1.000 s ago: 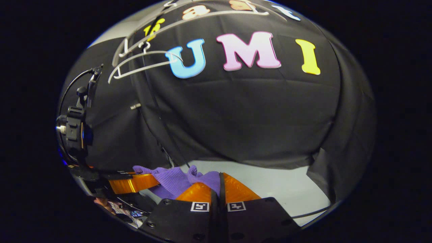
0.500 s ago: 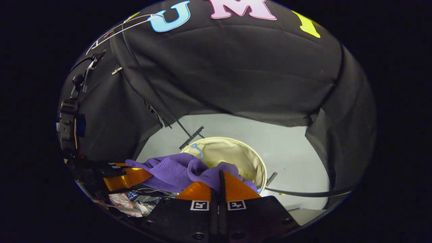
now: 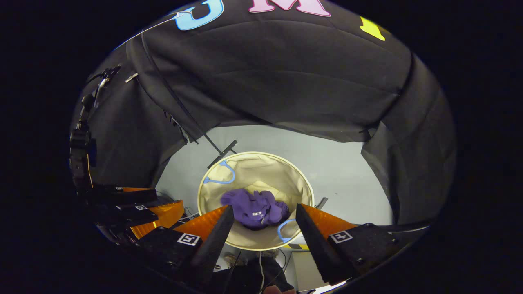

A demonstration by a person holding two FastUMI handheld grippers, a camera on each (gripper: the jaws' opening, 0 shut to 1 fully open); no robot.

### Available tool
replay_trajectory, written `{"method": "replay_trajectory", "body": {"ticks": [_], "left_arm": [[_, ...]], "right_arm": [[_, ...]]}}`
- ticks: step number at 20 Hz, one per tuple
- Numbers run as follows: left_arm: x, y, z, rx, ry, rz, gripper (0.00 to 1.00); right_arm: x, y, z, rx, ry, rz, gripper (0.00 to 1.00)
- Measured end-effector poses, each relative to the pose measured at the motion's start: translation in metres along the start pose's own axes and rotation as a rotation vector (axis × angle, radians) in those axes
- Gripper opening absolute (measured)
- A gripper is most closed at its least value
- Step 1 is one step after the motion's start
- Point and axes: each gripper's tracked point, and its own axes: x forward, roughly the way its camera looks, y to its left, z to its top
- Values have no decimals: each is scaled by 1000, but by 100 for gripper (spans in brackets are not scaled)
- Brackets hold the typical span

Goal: Grasp the clothes on the hanger with both hands and then place them into the laundry hamper below.

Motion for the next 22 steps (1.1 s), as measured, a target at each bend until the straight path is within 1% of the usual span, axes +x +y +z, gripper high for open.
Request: {"method": "replay_trajectory", "body": {"ticks": [3,5,9,10,11,12,15,17,18,19,22], "left_arm": [[-4,-6,3,-14,-9,-16,95],[-19,-7,5,-10,-26,-28,95],[-60,-3,18,11,-130,-28,95],[-70,0,17,9,-156,-29,95],[-82,3,19,6,-181,-30,92],[-96,6,23,2,-211,-31,95],[-139,15,41,12,-317,-26,95],[-171,18,54,12,-398,-28,95],[-189,19,59,4,-437,-34,92],[-209,18,64,-6,-479,-43,95],[-268,23,82,-31,-613,-61,95]], "right_arm": [[-3,-5,1,7,-23,-35,99],[-10,-7,6,18,-59,-61,99],[-50,7,18,30,-142,-71,99],[-63,10,25,29,-171,-75,99],[-78,13,32,30,-200,-80,99],[-93,16,39,32,-229,-88,99],[-144,24,62,33,-332,-110,99],[-180,29,78,31,-410,-121,99],[-199,32,86,31,-450,-126,99],[-223,36,90,31,-490,-130,99],[-282,44,99,19,-597,-150,99]]}}
